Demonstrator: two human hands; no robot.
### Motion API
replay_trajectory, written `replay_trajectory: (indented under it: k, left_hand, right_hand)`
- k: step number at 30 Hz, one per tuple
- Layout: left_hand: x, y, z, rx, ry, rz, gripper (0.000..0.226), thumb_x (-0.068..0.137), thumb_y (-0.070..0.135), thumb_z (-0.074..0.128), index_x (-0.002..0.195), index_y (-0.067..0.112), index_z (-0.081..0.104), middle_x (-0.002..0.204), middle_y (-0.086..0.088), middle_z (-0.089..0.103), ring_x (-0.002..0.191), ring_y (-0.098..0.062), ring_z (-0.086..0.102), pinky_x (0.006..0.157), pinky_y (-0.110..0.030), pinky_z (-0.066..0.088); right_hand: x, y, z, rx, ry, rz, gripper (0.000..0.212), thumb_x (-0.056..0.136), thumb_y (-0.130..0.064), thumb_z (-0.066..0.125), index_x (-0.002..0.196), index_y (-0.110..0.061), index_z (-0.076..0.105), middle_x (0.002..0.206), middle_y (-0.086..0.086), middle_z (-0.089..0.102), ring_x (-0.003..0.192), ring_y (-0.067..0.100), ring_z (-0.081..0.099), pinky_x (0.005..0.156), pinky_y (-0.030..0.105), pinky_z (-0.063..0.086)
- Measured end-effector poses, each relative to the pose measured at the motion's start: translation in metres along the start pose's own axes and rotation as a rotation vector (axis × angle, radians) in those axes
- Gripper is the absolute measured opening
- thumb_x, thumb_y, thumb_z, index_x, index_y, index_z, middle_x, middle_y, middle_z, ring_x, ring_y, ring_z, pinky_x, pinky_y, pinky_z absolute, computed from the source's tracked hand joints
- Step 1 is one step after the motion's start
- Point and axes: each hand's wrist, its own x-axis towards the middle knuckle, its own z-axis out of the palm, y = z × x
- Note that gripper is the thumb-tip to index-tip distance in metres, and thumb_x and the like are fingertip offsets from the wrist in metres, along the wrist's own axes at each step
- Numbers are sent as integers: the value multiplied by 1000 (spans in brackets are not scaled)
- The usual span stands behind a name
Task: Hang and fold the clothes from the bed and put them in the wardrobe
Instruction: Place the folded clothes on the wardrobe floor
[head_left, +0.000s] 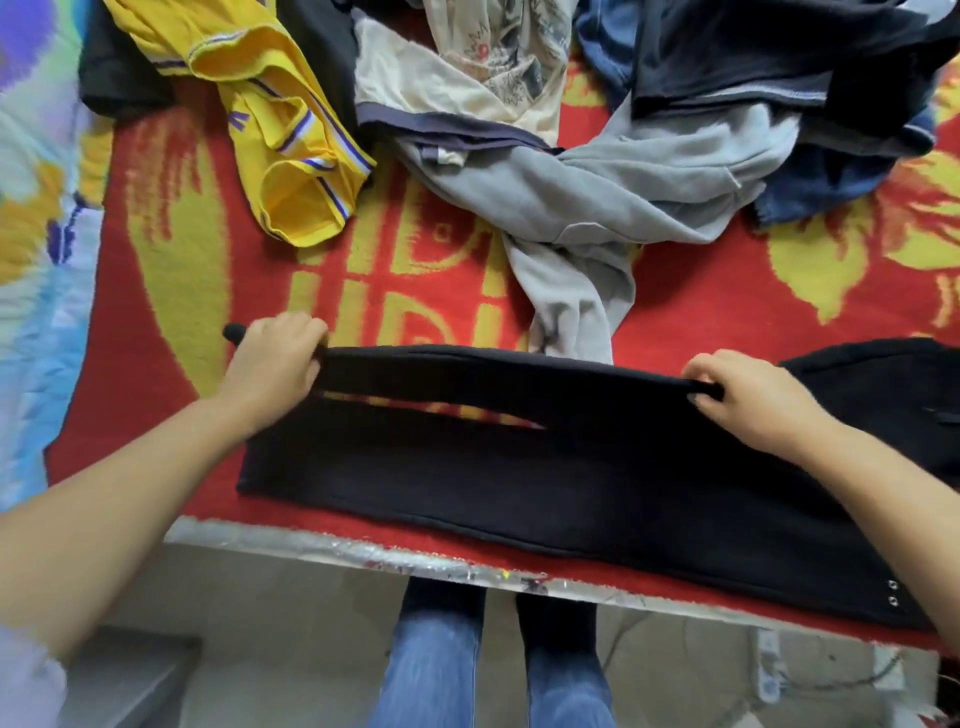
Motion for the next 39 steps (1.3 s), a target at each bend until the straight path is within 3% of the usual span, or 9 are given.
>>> replay_trajectory:
  k: [7,13,18,22,25,30,34,36,39]
  left_hand:
    - [-114,16,27,-48,-50,84,15,62,-3,50,72,7,56,71,-12,51,60,-32,51,56,-39,39]
    - [-125,53,61,171,-747,-345,35,84,9,48,118,18,52,116,-7,47,108,-27,49,92,-35,39]
    - [-59,176,43,-65,-412,-260,30,86,8,48,114,13,60,113,-10,55,108,-31,51,89,-42,44]
    - [-16,359,31,-498,-268,20,31,91,13,48,120,16,58,120,-3,58,114,-22,52,91,-38,45]
    - [19,467,53,-517,-358,-8,47,95,30,48,140,19,37,129,-3,49,122,-24,46,94,-41,44]
    - [39,502,92,-655,-415,-291,57,91,28,57,141,18,31,116,-8,59,110,-29,55,89,-44,48]
    - [32,492,95,-404,-278,-308,51,89,29,62,133,15,40,122,-9,44,117,-28,42,86,-42,43]
    - [33,492,90,-318,-279,-280,52,88,28,62,133,14,39,124,-10,45,116,-29,43,86,-41,42]
    - [24,506,76,-360,-371,-43,40,89,17,52,129,20,44,120,-5,57,105,-29,56,80,-41,48]
  right_hand:
    - [-76,-15,54,50,-349,-115,25,88,-23,66,112,-27,70,98,-7,59,96,17,62,84,26,43]
    - [-81,-31,124,82,-586,-160,47,90,-9,53,136,-18,54,128,8,56,119,25,53,101,25,35]
    - [-70,26,79,382,-384,-57,54,86,6,37,133,-15,55,128,4,61,85,20,67,68,3,42]
    - [-36,143,15,91,-67,28,52,89,1,40,136,-19,51,134,7,55,118,27,54,92,32,45]
    - [-4,216,-6,-150,-169,130,68,88,2,38,149,-27,30,152,8,28,134,31,34,93,42,46]
    - [19,262,15,-459,-239,62,58,87,-5,45,142,-22,39,155,12,20,147,27,7,115,62,5]
    - [-15,271,-1,-543,-135,-56,29,85,-12,48,113,-16,54,121,9,54,119,29,47,114,56,17]
    - [-52,277,-14,-473,-132,-125,15,85,-18,54,98,-18,47,104,3,59,100,29,57,88,41,45]
    - [-125,291,-14,-416,-159,-221,27,82,-27,60,89,-24,33,96,-2,54,92,26,59,60,30,33]
